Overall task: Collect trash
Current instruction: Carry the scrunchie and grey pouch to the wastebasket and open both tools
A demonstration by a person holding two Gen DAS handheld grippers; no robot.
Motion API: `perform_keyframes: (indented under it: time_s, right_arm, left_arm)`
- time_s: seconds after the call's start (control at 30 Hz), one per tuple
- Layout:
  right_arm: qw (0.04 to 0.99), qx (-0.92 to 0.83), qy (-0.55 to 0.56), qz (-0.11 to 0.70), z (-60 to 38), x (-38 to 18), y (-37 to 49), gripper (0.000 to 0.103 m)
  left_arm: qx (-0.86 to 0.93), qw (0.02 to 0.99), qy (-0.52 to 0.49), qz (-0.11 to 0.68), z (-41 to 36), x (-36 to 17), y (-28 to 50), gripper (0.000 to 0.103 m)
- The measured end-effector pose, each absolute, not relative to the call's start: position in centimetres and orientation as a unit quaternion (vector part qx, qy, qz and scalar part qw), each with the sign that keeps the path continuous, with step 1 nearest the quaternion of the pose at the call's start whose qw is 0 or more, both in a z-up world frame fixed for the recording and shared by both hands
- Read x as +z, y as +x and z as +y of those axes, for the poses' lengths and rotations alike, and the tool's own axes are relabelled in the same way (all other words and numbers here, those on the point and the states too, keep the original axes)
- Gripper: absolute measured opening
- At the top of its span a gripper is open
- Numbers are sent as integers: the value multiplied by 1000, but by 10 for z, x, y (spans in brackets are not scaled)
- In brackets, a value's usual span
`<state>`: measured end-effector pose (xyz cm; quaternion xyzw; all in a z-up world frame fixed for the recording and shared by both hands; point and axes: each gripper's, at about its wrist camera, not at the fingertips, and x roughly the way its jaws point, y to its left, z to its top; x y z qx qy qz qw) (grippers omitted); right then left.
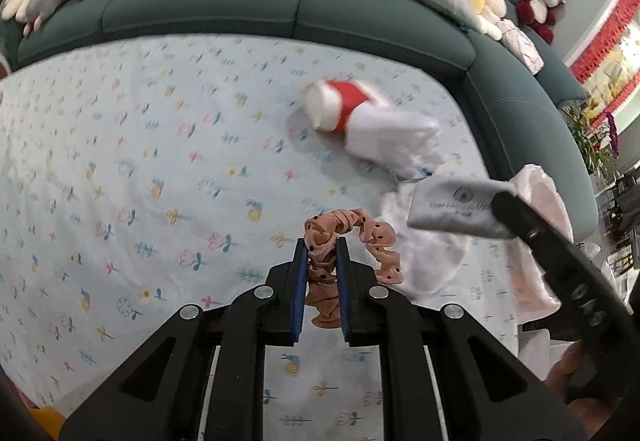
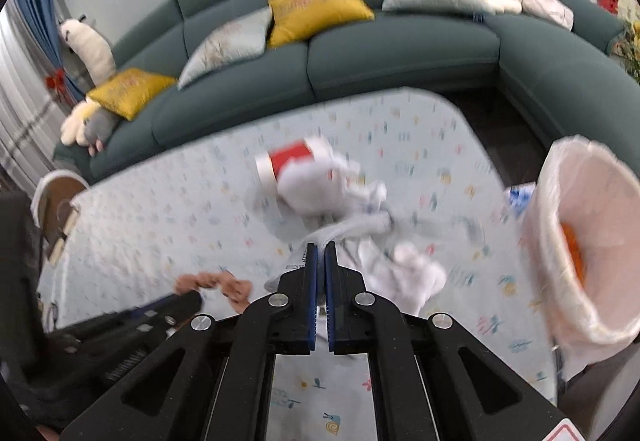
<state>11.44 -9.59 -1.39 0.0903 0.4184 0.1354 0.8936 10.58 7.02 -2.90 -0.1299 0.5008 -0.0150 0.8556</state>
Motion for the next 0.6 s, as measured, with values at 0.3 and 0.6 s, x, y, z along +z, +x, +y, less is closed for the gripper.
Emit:
perform_keyframes:
  time_s: [0.3,0.6]
  right_arm:
    - [919,125,91,363,-136,47,100,4]
    - [934,82,100,333,-206,74,89,4]
  left_arm:
    - [-48,878,-106,465,28,24,107,13]
    - [-92,888,-69,444,-41,59,110,13]
